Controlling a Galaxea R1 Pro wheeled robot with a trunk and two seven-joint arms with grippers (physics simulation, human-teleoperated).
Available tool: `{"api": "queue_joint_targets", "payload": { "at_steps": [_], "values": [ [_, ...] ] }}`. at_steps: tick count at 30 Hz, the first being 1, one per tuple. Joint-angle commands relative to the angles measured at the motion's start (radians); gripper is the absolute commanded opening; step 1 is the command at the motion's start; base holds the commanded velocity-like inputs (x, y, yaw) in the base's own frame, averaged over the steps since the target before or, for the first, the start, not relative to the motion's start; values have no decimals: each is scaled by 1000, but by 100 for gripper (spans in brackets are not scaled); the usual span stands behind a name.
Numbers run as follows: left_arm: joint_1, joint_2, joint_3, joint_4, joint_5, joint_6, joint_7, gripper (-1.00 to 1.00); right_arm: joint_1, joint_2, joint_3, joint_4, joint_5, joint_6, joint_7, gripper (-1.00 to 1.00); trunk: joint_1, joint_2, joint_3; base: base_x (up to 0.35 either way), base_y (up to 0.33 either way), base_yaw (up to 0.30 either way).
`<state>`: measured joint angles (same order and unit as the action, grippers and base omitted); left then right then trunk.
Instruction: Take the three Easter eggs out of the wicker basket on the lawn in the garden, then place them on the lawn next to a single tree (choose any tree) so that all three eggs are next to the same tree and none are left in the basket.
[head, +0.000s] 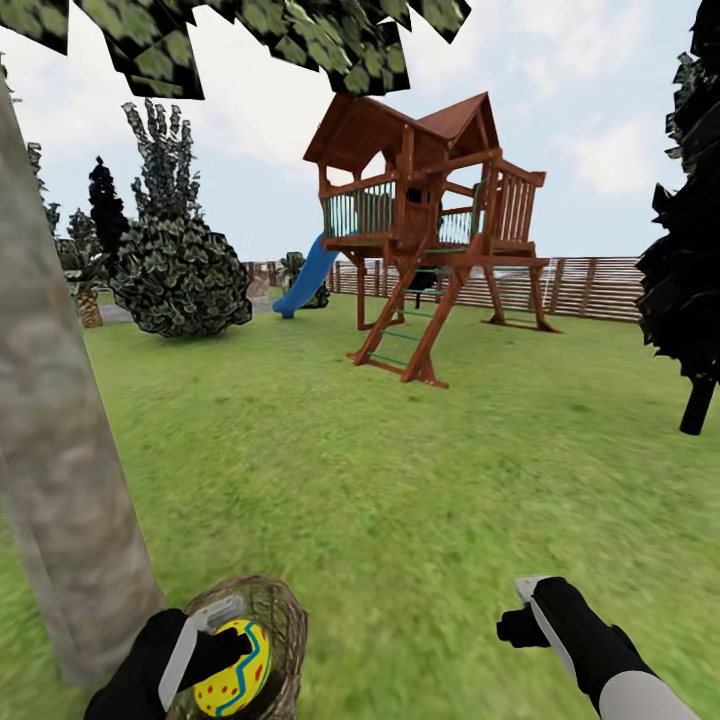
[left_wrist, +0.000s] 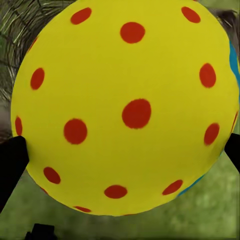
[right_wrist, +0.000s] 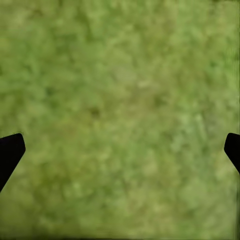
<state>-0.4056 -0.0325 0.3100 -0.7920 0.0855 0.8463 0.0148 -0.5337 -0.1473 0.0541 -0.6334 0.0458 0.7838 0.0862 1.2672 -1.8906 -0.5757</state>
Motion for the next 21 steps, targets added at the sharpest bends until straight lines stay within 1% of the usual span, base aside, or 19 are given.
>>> {"api": "queue_joint_targets", "payload": {
  "at_steps": [1, 6, 10, 12, 15, 17, 19, 21],
  "values": [
    [-1, -3, 4, -1, 5, 5, 2, -100, 0, -1, 4, -2, 5, 5, 7, 100, -4, 7, 2, -236, -200, 289],
    [-1, -6, 4, -1, 5, 5, 2, -100, 0, 0, 5, -1, 5, 5, 7, 100, -24, 42, 18, -236, -200, 286],
    [-1, -13, 4, -1, 5, 5, 2, -100, 0, -1, 5, 0, 5, 5, 7, 100, -39, 70, 30, -207, -200, 258],
    [-1, -15, 4, 1, 4, 5, 2, -100, 0, -1, 4, 0, 5, 6, 7, 100, -47, 84, 37, -113, -184, 63],
    [-1, -15, 5, 0, 7, 3, 3, -100, 0, -4, 4, -1, 4, 6, 9, 100, -58, 105, 46, -35, -54, 9],
    [-1, -20, 6, 6, 7, -3, 8, -100, 0, -6, 4, -2, 4, 6, 10, 100, -66, 119, 52, -163, -145, 2],
    [-1, -28, 6, 16, 11, -10, 56, -100, 0, -7, 4, -2, 4, 6, 10, 100, -73, 133, 58, -223, -210, 0],
    [-1, -32, 6, 18, 13, -12, 74, -100, 0, -8, 4, -2, 5, 6, 10, 100, -81, 147, 65, -230, -229, 0]
  ]
}}
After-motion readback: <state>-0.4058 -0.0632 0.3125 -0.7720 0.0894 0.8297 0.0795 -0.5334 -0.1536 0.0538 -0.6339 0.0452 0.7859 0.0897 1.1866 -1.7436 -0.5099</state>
